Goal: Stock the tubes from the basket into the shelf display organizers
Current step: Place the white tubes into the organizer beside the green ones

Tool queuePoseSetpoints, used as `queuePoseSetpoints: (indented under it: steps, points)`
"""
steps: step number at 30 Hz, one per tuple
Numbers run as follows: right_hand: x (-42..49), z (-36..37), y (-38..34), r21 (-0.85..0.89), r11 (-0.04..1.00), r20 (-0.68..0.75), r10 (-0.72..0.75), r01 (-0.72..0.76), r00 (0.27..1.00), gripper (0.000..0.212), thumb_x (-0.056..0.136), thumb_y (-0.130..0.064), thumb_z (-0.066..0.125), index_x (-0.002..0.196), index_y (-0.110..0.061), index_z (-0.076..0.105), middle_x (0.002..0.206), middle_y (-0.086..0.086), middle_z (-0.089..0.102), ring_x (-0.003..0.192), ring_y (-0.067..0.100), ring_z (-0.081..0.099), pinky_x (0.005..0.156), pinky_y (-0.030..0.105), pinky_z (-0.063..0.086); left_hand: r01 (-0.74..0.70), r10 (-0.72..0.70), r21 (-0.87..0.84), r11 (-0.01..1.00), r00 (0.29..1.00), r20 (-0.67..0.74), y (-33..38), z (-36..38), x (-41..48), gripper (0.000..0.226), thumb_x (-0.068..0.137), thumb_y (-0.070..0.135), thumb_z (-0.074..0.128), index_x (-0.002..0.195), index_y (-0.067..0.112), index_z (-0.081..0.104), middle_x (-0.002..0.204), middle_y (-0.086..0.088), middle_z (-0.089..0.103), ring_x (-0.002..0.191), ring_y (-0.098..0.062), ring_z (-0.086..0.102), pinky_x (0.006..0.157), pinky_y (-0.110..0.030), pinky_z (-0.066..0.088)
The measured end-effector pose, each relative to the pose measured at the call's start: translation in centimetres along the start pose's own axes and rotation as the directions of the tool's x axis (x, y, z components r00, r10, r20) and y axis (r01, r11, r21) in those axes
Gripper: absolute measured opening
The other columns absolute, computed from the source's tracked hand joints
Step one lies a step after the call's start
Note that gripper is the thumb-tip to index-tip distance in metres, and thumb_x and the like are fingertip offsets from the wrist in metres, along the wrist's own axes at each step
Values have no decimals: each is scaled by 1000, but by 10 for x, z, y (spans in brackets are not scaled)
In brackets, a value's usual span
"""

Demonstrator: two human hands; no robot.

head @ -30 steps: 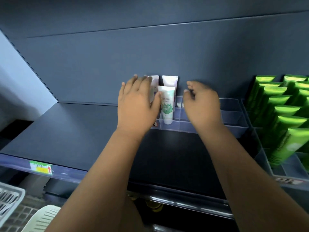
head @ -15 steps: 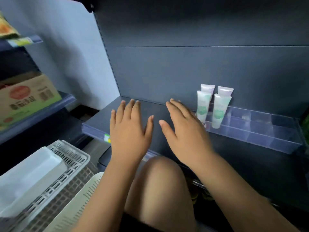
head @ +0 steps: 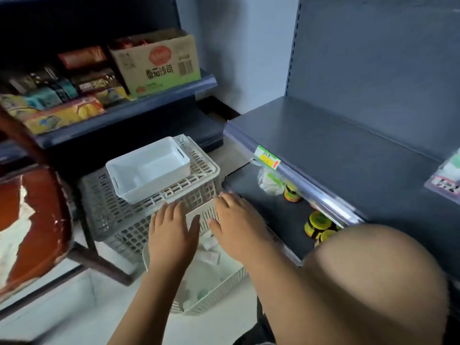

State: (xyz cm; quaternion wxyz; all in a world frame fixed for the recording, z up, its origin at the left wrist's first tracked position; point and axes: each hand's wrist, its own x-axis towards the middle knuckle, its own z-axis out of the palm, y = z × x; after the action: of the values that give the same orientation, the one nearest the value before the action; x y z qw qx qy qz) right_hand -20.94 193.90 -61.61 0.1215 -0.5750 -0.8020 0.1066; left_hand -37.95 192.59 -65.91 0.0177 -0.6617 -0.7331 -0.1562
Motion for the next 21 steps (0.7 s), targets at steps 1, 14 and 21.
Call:
queuePoseSetpoints:
  steps: [1, 14, 21]
  points:
    - [3, 15, 2, -1, 1000, 67, 7, -7, 998, 54, 100, -42, 47, 145, -14, 43, 145, 6, 48, 134, 27, 43, 111, 42, 39, 32, -32, 0, 999, 999, 42, -10, 13, -5, 66, 97, 58, 34, 137, 10, 54, 142, -11, 59, 138, -35, 46, 116, -52, 35]
    - [43, 147, 70, -47, 900, 559, 383, -434, 735, 26, 99, -24, 48, 120, -13, 58, 108, 6, 62, 97, 29, 62, 80, 35, 52, 224, -186, -11, 975, 837, 515, -69, 170, -30, 50, 99, 45, 50, 140, 15, 53, 143, -7, 57, 138, -28, 45, 116, -47, 36]
    - [65, 226, 98, -86, 781, 623, 527, -619, 578, 50, 95, -18, 51, 144, -12, 47, 132, 13, 59, 118, 33, 59, 93, 41, 53, 239, -219, 52, 970, 754, 619, -84, 243, -11, 60, 95, 29, 59, 150, 16, 40, 158, -6, 39, 150, -29, 26, 123, -47, 25]
